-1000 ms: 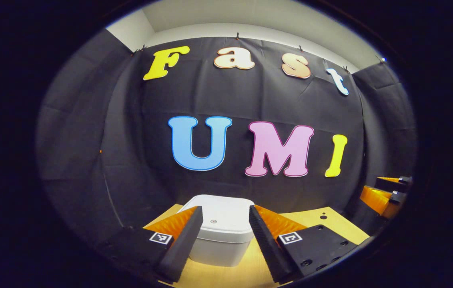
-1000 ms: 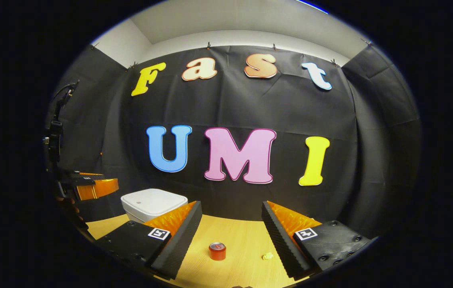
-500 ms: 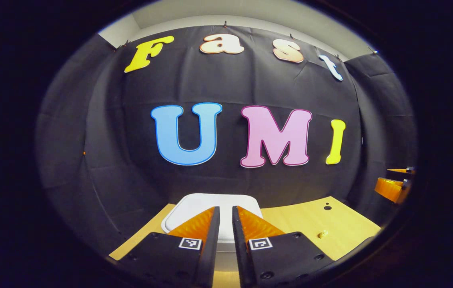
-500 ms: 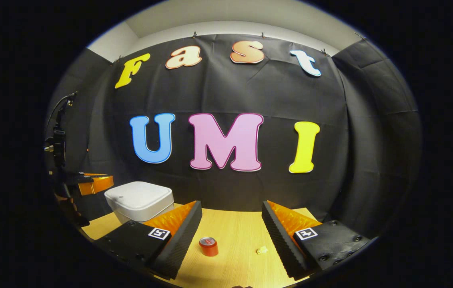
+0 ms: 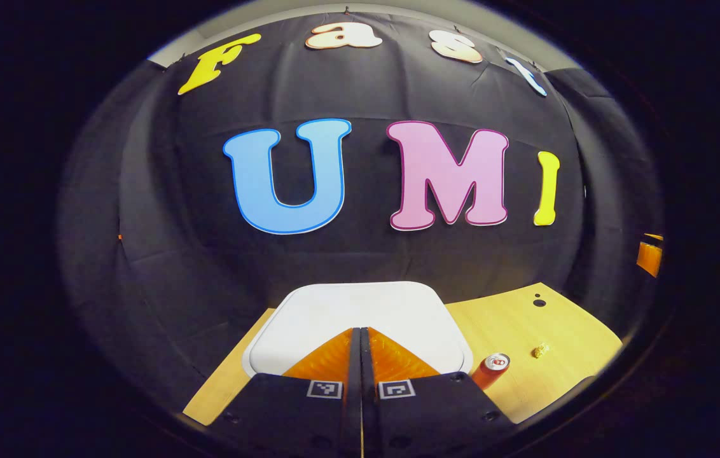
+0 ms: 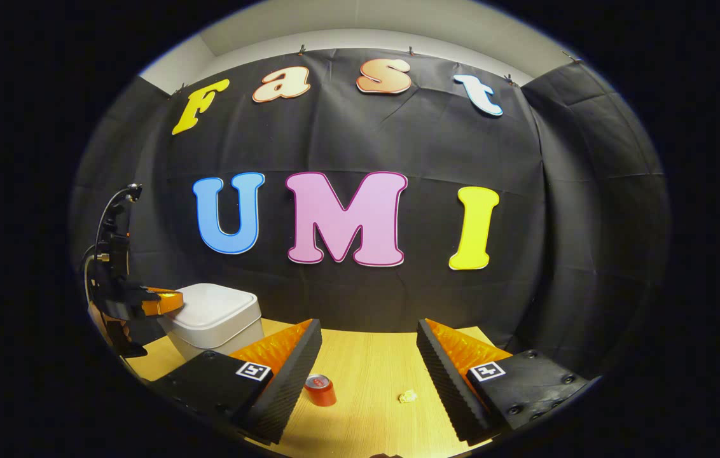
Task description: Press the lid of the desktop garbage bin to open it, pick up the crumpled paper on the desktop and throw it into the bin, then pick up the pop can on the desktop and drop it into the bin, and finally close the garbage bin lid.
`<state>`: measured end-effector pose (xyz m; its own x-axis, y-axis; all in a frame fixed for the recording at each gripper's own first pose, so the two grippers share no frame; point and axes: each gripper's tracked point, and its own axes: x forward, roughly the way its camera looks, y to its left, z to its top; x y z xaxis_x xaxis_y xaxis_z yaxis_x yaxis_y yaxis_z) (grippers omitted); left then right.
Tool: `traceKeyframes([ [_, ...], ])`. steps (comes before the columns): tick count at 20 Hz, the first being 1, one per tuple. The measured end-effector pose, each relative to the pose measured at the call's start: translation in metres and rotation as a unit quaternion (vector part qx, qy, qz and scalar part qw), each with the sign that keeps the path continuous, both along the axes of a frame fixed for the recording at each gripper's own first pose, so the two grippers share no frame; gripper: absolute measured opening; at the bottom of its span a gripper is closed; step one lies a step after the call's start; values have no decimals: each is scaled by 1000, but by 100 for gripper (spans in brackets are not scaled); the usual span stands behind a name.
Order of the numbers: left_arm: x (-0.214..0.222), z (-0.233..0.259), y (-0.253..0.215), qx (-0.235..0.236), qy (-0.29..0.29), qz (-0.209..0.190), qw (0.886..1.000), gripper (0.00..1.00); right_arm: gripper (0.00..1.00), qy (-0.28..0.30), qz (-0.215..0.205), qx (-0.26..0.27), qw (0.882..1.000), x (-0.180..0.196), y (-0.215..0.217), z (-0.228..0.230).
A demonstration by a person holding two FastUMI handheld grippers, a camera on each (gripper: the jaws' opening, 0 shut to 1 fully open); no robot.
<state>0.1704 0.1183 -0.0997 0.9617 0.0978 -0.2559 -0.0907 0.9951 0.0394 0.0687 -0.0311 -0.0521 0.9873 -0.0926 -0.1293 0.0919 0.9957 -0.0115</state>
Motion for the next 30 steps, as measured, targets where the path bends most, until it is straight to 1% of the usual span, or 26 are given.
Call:
traceKeyframes([
  [3, 1, -3, 0, 1, -2, -4, 1000, 7, 97, 5, -2, 4, 1000, 1, 0, -3],
  [5, 0, -14, 1, -1, 10, -10, 1000, 7, 97, 7, -3, 3, 1000, 0, -2, -4],
  [9, -1, -15, 1, -39, 15, -26, 999, 7, 97, 7, 4, -5, 1000, -2, 4, -6],
  [10, -1, -16, 1, -43, 12, -29, 999, 7, 97, 6, 7, -5, 1000, -2, 5, -4],
  [12, -2, -12, 1, -25, -3, -39, 999, 7, 97, 7, 10, -4, 1000, -3, 8, -6],
  [13, -1, -6, 1, -17, -12, -35, 999, 7, 97, 8, 10, -4, 1000, -5, 8, -7],
  [15, -4, 2, 4, -11, -16, -14, 1000, 6, 97, 9, 8, -4, 1000, -8, 5, -5],
  [18, -5, 38, 3, 0, -64, 3, 998, 6, 97, 3, 1, -7, 1000, -10, -1, 1],
  [20, -10, 63, 1, 3, -84, 5, 996, 6, 97, -2, -2, -7, 1000, -11, -2, 7],
  [23, -21, 95, -6, -15, -112, 8, 994, 6, 97, -19, -4, -6, 1000, -13, -3, 19],
  [26, -43, 118, -26, -42, -135, 0, 990, 6, 96, -27, -5, -10, 1000, -18, -4, 24],
  [28, -61, 124, -43, -58, -146, -7, 988, 6, 97, -29, -7, -12, 999, -21, -5, 26],
  [30, -80, 128, -57, -58, -154, -7, 986, 6, 96, -24, -10, -9, 1000, -25, -7, 23],
])
